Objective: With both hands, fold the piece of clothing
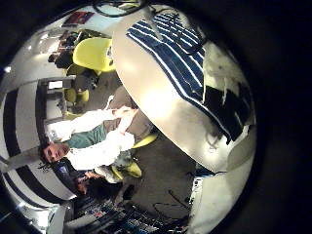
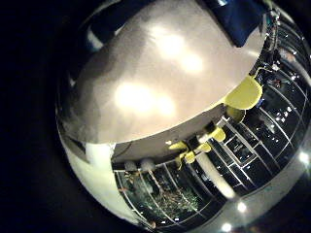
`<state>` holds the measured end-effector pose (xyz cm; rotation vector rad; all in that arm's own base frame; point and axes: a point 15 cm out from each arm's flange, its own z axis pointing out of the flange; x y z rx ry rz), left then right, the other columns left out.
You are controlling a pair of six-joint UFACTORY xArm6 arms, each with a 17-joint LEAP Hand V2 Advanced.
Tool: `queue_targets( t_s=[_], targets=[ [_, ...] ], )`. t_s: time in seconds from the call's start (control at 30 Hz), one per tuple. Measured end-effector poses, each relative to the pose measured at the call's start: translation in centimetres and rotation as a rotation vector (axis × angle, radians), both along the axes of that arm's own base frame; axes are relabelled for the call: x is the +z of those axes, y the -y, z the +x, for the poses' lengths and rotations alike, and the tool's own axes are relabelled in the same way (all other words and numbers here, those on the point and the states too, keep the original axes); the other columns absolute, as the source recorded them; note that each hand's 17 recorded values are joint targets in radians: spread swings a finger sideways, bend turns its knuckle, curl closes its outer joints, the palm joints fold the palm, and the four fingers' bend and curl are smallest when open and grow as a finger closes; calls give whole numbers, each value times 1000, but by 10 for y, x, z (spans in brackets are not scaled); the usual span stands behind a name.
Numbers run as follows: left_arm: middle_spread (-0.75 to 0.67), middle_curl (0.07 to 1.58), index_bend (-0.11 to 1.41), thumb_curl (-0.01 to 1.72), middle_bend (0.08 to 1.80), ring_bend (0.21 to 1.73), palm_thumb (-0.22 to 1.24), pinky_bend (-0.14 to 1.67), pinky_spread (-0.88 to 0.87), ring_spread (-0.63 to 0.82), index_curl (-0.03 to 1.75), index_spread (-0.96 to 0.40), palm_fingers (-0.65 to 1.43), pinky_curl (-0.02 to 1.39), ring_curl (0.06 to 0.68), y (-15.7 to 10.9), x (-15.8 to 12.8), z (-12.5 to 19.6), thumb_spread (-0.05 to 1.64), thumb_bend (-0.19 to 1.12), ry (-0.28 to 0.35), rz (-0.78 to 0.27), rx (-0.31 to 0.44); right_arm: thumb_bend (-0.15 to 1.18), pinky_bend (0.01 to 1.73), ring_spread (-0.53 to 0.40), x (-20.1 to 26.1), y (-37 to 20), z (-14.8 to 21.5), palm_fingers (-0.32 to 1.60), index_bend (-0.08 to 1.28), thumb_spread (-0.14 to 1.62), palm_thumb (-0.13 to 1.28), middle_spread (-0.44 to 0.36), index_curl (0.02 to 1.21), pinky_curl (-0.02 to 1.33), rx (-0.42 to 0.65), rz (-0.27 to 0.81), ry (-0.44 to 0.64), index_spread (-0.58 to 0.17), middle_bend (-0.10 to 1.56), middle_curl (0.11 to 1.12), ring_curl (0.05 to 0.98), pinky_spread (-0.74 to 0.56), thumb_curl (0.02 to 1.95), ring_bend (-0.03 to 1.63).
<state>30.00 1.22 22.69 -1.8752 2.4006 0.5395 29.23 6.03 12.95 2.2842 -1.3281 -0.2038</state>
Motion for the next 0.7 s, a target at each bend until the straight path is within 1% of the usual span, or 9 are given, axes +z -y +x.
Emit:
queue_targets(
  t_s=[0.03, 0.07, 0.13, 0.17, 0.23, 0.3, 0.4, 0.57, 0.7],
  targets=[
    [-661, 986, 180, 508, 801, 1189, 793, 973, -701, -514, 1317, -750, 1034, 714, 512, 0, 2, -1, 1054, -19, 2, 0, 0, 5, 1194, -311, 2, 1, 3, 920, 382, 1028, 880, -308, 351, 507, -7, 7, 16, -411, 759, 712, 535, -344, 438, 1190],
    [-662, 987, 180, 508, 800, 1189, 793, 973, -701, -514, 1319, -749, 1034, 715, 512, 0, 4, -2, 1054, -19, 2, -1, 0, 7, 1206, -308, 4, 0, 7, 996, 468, 1035, 900, -319, 384, 521, -11, 16, 34, -432, 797, 738, 544, -336, 445, 1193],
    [-664, 990, 179, 508, 798, 1188, 790, 973, -701, -514, 1323, -748, 1034, 715, 512, -1, 5, -3, 1054, -20, -1, 0, -1, 5, 1225, -304, 13, -1, 18, 1056, 604, 1047, 930, -325, 453, 554, -18, 40, 89, -456, 859, 788, 567, -320, 454, 1213],
    [-665, 991, 179, 507, 797, 1188, 787, 973, -701, -514, 1324, -747, 1034, 715, 513, -1, 7, -5, 1057, -20, -7, 1, -3, 7, 1230, -298, 18, 0, 22, 1064, 703, 1069, 950, -322, 516, 580, -21, 51, 114, -462, 903, 825, 591, -306, 463, 1231],
    [-666, 993, 179, 507, 795, 1187, 786, 972, -701, -514, 1328, -745, 1034, 715, 513, -2, 10, -8, 1058, -19, -15, 0, -7, 17, 1243, -296, 28, 3, 28, 1055, 799, 1103, 981, -320, 585, 616, -30, 65, 148, -459, 967, 868, 618, -288, 479, 1254],
    [-667, 994, 179, 507, 794, 1187, 780, 972, -701, -514, 1330, -744, 1035, 715, 514, -2, 14, -10, 1059, -20, -22, -7, -12, 20, 1253, -295, 39, 8, 31, 1027, 850, 1123, 999, -316, 629, 642, -42, 69, 167, -455, 1003, 895, 638, -280, 489, 1272],
    [-670, 998, 178, 507, 791, 1186, 775, 971, -701, -514, 1334, -741, 1035, 715, 514, -2, 21, -16, 1061, -21, -38, -17, -18, 14, 1282, -283, 54, 17, 26, 956, 927, 1153, 1012, -308, 720, 707, -64, 62, 171, -443, 1073, 948, 685, -264, 512, 1326],
    [-676, 1000, 177, 506, 788, 1185, 772, 971, -702, -515, 1340, -736, 1035, 716, 515, -1, 35, -28, 1062, -19, -77, -42, -33, 0, 1315, -276, 95, 26, 29, 883, 983, 1197, 1012, -296, 807, 785, -97, 66, 200, -434, 1145, 992, 730, -238, 537, 1386],
    [-681, 1000, 177, 505, 786, 1184, 771, 970, -702, -515, 1343, -733, 1036, 716, 516, 2, 48, -36, 1062, -19, -103, -66, -31, -9, 1335, -268, 123, 28, 31, 834, 1012, 1227, 1001, -285, 869, 848, -101, 83, 238, -427, 1192, 1015, 759, -221, 551, 1424]
  ],
)
